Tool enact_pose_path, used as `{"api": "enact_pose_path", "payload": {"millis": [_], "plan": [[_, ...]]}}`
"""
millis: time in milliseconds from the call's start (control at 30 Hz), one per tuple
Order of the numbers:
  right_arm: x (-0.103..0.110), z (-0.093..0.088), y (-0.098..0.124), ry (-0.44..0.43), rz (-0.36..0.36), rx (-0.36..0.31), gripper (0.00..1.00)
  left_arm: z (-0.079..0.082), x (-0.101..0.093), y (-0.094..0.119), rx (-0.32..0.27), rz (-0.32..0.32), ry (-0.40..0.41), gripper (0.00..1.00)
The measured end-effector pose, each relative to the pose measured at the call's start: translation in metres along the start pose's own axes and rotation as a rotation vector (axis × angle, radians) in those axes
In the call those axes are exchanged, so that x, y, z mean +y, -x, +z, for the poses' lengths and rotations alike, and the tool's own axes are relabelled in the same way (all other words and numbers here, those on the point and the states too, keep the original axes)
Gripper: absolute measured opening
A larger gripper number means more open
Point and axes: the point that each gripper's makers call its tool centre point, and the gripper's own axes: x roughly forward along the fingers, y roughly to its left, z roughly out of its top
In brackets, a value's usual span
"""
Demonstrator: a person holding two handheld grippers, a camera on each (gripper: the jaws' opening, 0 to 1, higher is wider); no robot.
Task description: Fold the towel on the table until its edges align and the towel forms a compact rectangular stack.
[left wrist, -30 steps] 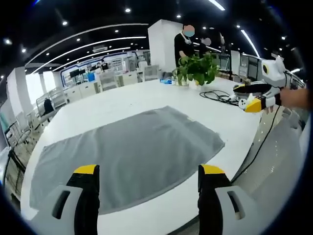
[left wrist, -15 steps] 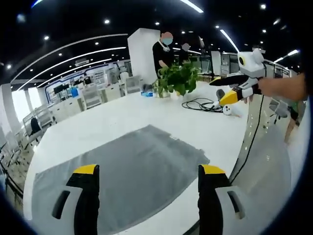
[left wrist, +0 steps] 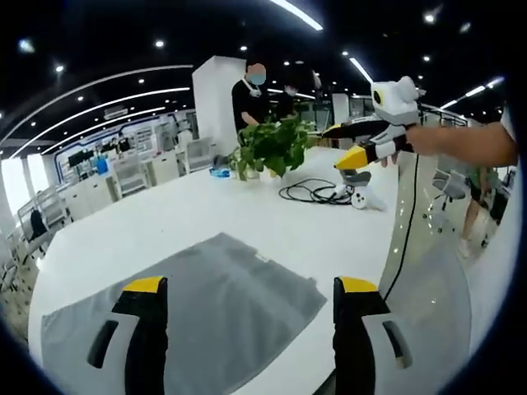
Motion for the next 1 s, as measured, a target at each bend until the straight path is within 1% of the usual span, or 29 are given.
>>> {"api": "enact_pose_path", "payload": {"millis": [67,133,267,367,433,567,667,767,933,1000], "plan": [[-0.004,0.002,0.000,0.001,-0.002,0.001,0.78,0.001,-0.001,-0.003,-0.001,-0.004,-0.016,0.84],[-0.010,0.004,-0.002,0.007,-0.007,0.002,0.78,0.001,-0.003,-0.007,0.000,-0.015,0.004,0.84],[-0.018,0.004,-0.008,0.004,-0.002,0.011,0.77,-0.001,-0.007,-0.015,0.011,-0.024,-0.005,0.83],[-0.018,0.002,-0.015,0.010,0.008,0.028,0.75,-0.001,-0.011,-0.018,0.017,-0.040,0.009,0.81],[-0.017,0.001,-0.019,0.012,0.014,0.034,0.74,-0.001,-0.015,-0.021,0.022,-0.048,-0.003,0.80],[-0.015,-0.004,-0.029,0.009,0.035,0.057,0.72,-0.005,-0.021,-0.025,0.038,-0.063,-0.005,0.78],[-0.014,-0.008,-0.037,-0.015,0.055,0.071,0.69,-0.007,-0.026,-0.027,0.048,-0.069,-0.015,0.75],[-0.013,-0.010,-0.043,-0.010,0.063,0.078,0.66,-0.011,-0.030,-0.032,0.067,-0.082,-0.017,0.75],[-0.016,-0.017,-0.060,-0.018,0.080,0.104,0.63,-0.013,-0.035,-0.038,0.084,-0.103,-0.015,0.71],[-0.020,-0.023,-0.070,-0.042,0.102,0.114,0.61,-0.014,-0.038,-0.040,0.089,-0.113,-0.010,0.68]]}}
